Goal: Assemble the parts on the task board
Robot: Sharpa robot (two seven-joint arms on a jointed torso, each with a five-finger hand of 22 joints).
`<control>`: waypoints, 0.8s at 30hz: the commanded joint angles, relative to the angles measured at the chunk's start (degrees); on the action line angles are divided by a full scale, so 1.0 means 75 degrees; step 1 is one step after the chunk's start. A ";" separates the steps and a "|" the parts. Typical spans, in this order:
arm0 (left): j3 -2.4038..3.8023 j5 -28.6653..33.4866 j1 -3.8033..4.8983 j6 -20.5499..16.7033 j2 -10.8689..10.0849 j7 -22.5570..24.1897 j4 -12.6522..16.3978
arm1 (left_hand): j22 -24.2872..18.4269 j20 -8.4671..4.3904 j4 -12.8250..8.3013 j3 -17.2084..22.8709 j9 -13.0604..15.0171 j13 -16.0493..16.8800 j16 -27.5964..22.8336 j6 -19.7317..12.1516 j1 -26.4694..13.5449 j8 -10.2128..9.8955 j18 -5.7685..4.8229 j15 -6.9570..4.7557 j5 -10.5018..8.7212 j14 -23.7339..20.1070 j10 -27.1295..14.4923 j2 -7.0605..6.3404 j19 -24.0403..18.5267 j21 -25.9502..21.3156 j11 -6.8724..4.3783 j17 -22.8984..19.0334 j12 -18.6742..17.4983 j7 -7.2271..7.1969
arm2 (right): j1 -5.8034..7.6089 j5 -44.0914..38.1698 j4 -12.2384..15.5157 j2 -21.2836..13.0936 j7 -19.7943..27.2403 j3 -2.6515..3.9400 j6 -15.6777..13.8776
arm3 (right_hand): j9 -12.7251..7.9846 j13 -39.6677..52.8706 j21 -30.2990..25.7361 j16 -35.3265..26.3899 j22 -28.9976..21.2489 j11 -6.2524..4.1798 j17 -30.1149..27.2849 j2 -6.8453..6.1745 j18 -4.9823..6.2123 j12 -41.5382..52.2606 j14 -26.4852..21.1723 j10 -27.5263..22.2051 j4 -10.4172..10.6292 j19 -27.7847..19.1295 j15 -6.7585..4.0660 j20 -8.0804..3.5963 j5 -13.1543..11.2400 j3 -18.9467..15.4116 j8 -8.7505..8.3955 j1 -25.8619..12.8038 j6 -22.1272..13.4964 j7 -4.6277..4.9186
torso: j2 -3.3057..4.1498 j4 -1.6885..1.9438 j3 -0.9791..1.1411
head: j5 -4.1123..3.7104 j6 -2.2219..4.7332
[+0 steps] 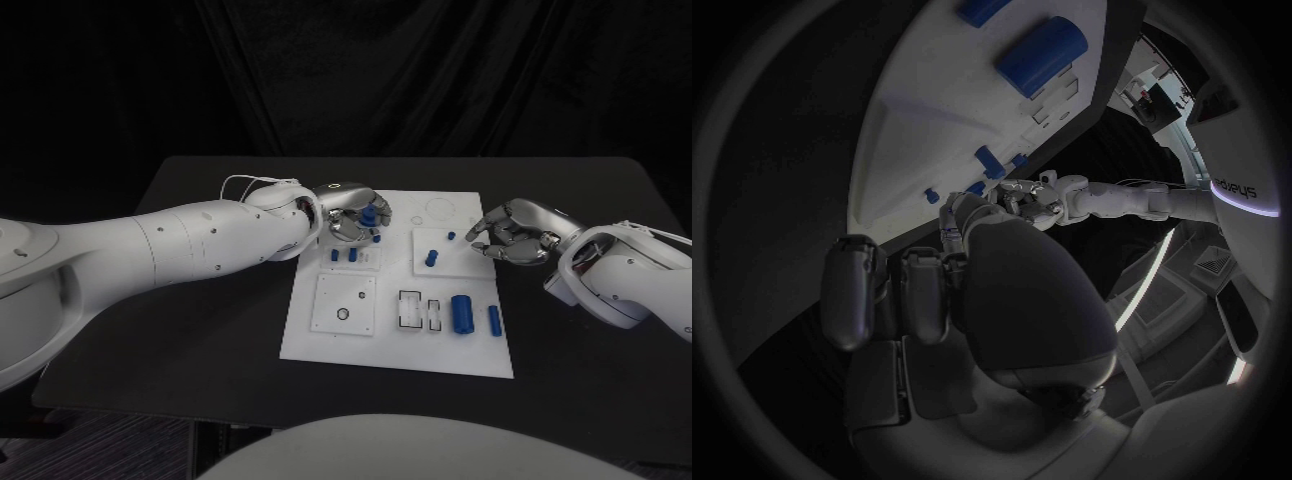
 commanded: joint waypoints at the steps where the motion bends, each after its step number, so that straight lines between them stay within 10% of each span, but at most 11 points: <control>1: 0.0007 -0.0780 -0.0026 -0.0338 -0.0012 -0.0008 0.0062 | 0.1290 -0.0040 -0.0038 0.0096 -0.0188 -0.0214 0.0025 0.0204 -0.0127 -0.0244 0.0065 -0.0074 -0.0171 0.0195 0.0170 -0.0051 0.0023 -0.0053 -0.0045 0.0408 -0.0196 -0.0035 | -0.0017 0.0005 0.0031 -0.0017 -0.0131 0.0005 -0.0042 | -0.0010 0.0878 -0.0043 -0.0052 0.1378 0.0058 0.0354 0.0051 0.0092 -0.0036 0.0472 0.0091 -0.0007 0.0109 0.0070 0.0036 0.0027 0.0037 -0.0043 -0.0030 -0.0037 0.0004 | 0.0025 -0.0032 -0.0008 | 0.0022 0.0001; 12: 0.0007 -0.1354 -0.0031 -0.0389 -0.0012 -0.0161 0.0151 | 0.1154 -0.0198 -0.0214 0.0332 -0.1266 -0.1183 -0.0058 0.0778 -0.0305 -0.1214 0.0106 -0.0208 -0.0528 0.0313 0.0728 -0.0240 0.0161 -0.0242 -0.0116 0.0296 -0.1208 0.0004 | -0.0017 0.0092 0.0006 0.0013 -0.0146 0.0005 0.0012 | -0.0008 0.0880 -0.0042 -0.0056 0.1379 0.0056 0.0346 0.0044 0.0091 -0.0034 0.0471 0.0093 -0.0012 0.0110 0.0070 0.0036 0.0034 0.0036 -0.0037 -0.0033 -0.0027 0.0001 | 0.0024 -0.0031 -0.0004 | 0.0035 0.0001; 24: 0.0007 -0.1537 -0.0034 -0.0357 0.0019 -0.0479 0.0048 | 0.1089 -0.0281 -0.0257 0.0214 -0.2006 -0.1950 -0.0134 0.0849 -0.0350 -0.1517 0.0122 -0.0288 -0.0947 0.0284 0.0653 -0.0290 0.0151 -0.0376 -0.0087 0.0137 -0.2007 -0.0012 | -0.0018 0.0103 -0.0023 0.0046 -0.0158 0.0005 0.0048 | -0.0008 0.0880 -0.0042 -0.0056 0.1379 0.0056 0.0346 0.0044 0.0091 -0.0034 0.0471 0.0093 -0.0012 0.0110 0.0070 0.0036 0.0034 0.0036 -0.0037 -0.0033 -0.0027 0.0001 | 0.0023 -0.0028 -0.0005 | 0.0009 0.0001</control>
